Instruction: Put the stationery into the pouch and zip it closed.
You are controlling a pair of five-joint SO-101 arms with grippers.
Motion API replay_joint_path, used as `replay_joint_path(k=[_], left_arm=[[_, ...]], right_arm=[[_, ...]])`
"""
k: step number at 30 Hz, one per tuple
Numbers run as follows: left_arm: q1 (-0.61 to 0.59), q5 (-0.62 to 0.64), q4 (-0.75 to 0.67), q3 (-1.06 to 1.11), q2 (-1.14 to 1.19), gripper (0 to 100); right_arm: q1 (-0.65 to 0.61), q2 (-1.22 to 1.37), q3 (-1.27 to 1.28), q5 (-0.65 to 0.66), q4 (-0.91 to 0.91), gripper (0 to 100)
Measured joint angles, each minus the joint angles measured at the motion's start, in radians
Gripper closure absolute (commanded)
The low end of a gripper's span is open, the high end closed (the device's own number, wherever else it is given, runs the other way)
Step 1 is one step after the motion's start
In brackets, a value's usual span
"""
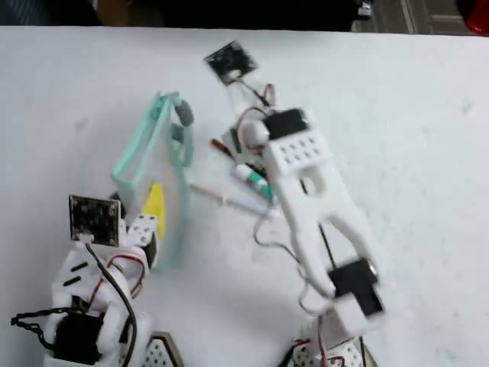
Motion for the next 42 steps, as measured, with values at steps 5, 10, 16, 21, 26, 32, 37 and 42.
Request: replay_joint_path(k=[5, 10, 16, 21, 26, 32, 37, 42], left_arm=[[0.000, 0.000, 0.000, 0.000, 0.000, 90], [0.000, 0.000, 0.000, 0.000, 0.000, 90], [0.000, 0.000, 0.000, 0.000, 0.000, 90], [0.000, 0.000, 0.000, 0.000, 0.000, 90], [0.000, 0.000, 0.000, 0.000, 0.000, 90], [0.000, 0.000, 0.000, 0.000, 0.000, 90], [0.000, 0.000, 0.000, 0.000, 0.000, 86], [-0.002, 0.008, 0.000, 0.000, 0.000, 76]], right_arm=[[-0.006, 0.275, -0.221, 0.011, 0.049, 81.4], [-0.014, 0.517, -0.448, 0.011, 0.107, 81.7], [-0.021, 0.727, -0.663, 0.011, 0.175, 81.8], [-0.017, 0.841, -0.783, 0.011, 0.195, 90.2], [0.003, 0.896, -0.868, 0.014, 0.195, 96.7], [0.011, 0.905, -0.961, 0.017, 0.279, 98.2], [0.060, 0.853, -1.178, 0.017, 0.456, 98.2], [0.107, 0.709, -1.453, 0.017, 0.537, 98.2]])
